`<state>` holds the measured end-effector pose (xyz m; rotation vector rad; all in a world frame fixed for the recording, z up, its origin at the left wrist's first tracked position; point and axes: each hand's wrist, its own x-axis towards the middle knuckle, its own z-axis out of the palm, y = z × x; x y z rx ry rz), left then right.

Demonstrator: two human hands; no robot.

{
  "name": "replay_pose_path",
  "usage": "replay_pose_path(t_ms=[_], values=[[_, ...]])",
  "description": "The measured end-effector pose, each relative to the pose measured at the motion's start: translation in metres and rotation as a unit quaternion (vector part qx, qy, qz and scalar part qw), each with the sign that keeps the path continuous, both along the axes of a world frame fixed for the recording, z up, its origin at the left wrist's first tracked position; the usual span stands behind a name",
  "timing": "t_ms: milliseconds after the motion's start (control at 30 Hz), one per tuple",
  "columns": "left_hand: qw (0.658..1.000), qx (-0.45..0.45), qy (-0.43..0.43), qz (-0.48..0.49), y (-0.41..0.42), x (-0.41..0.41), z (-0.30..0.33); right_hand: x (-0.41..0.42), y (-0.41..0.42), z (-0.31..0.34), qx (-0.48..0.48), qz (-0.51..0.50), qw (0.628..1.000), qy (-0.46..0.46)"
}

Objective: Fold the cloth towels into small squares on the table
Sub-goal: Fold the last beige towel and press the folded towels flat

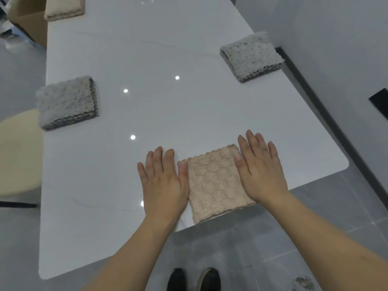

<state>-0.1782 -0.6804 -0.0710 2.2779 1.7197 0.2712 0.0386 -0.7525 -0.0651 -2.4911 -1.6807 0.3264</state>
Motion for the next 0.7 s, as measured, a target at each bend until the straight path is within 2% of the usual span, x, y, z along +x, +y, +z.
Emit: replay_pose_path(t_ms=[267, 333, 400, 500, 567, 633, 700], values=[[1.0, 0.007, -0.003, -0.003, -0.001, 0.001, 0.001, 0.002, 0.0, -0.001, 0.006, 0.006, 1.0, 0.018], [1.0, 0.004, -0.012, 0.001, -0.001, 0.001, 0.001, 0.004, 0.001, -0.002, 0.021, 0.007, 0.998, 0.052], [0.999, 0.001, -0.037, 0.009, -0.001, 0.0, 0.002, 0.007, 0.0, 0.0, 0.066, -0.013, 0.989, 0.131], [0.986, -0.034, -0.153, 0.059, -0.007, 0.003, 0.008, 0.008, -0.005, 0.01, 0.128, -0.053, 0.936, 0.325], [0.949, -0.094, -0.284, 0.101, -0.018, 0.015, 0.021, 0.001, -0.007, 0.019, 0.156, -0.066, 0.885, 0.435], [0.9, -0.148, -0.394, 0.117, -0.032, 0.033, 0.034, -0.01, -0.005, 0.025, 0.166, -0.056, 0.858, 0.483], [0.879, -0.158, -0.434, 0.116, -0.044, 0.046, 0.038, -0.02, -0.004, 0.026, 0.167, -0.035, 0.851, 0.497]])
